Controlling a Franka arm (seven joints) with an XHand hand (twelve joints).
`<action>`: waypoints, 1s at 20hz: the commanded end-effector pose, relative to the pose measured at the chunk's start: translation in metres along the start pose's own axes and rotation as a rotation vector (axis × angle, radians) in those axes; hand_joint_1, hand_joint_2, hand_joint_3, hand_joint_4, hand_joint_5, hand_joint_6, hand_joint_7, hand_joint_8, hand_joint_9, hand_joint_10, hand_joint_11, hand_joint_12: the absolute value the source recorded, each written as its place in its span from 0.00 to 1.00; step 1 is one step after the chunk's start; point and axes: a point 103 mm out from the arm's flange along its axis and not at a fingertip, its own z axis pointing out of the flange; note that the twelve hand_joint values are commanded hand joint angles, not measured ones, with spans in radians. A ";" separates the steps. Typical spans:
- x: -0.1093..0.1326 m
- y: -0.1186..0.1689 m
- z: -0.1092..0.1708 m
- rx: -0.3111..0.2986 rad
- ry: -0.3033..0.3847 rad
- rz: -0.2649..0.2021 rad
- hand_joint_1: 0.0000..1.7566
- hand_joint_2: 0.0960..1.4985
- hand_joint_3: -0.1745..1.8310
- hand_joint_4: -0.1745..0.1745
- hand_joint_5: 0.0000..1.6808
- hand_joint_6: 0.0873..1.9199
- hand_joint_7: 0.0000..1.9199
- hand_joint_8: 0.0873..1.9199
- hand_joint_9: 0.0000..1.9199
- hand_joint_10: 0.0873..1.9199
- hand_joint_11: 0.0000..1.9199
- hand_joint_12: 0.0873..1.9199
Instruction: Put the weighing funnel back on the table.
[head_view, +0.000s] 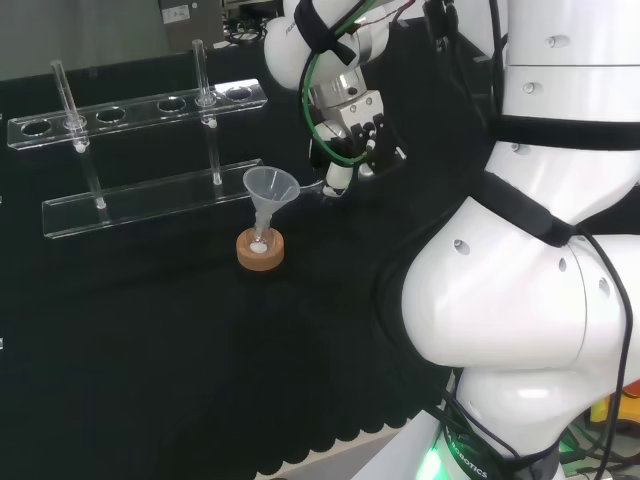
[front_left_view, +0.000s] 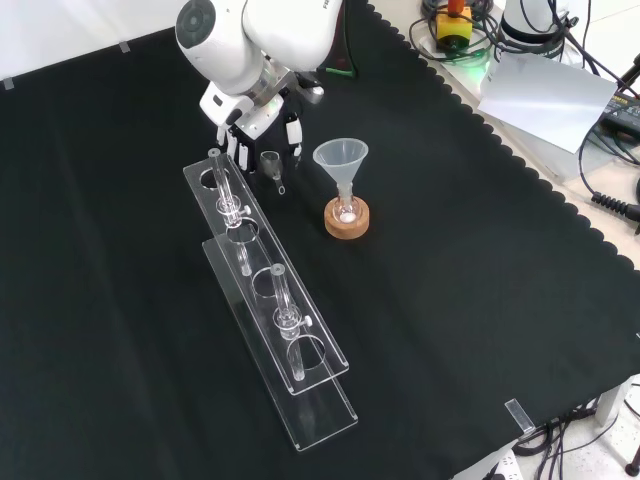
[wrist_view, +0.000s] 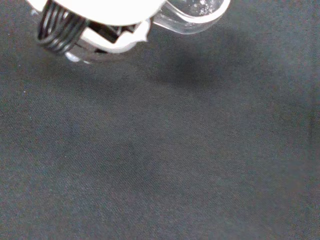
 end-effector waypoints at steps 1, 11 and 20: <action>0.004 0.006 0.004 -0.007 0.002 -0.010 0.61 0.40 0.52 1.00 0.64 0.56 0.39 0.31 0.54 0.18 0.39 0.61; 0.013 0.017 0.010 -0.002 -0.004 -0.025 0.61 0.40 0.52 1.00 0.64 0.56 0.39 0.31 0.55 0.18 0.39 0.61; 0.017 0.021 0.011 0.009 -0.018 -0.030 0.61 0.40 0.51 1.00 0.64 0.56 0.39 0.31 0.55 0.18 0.40 0.60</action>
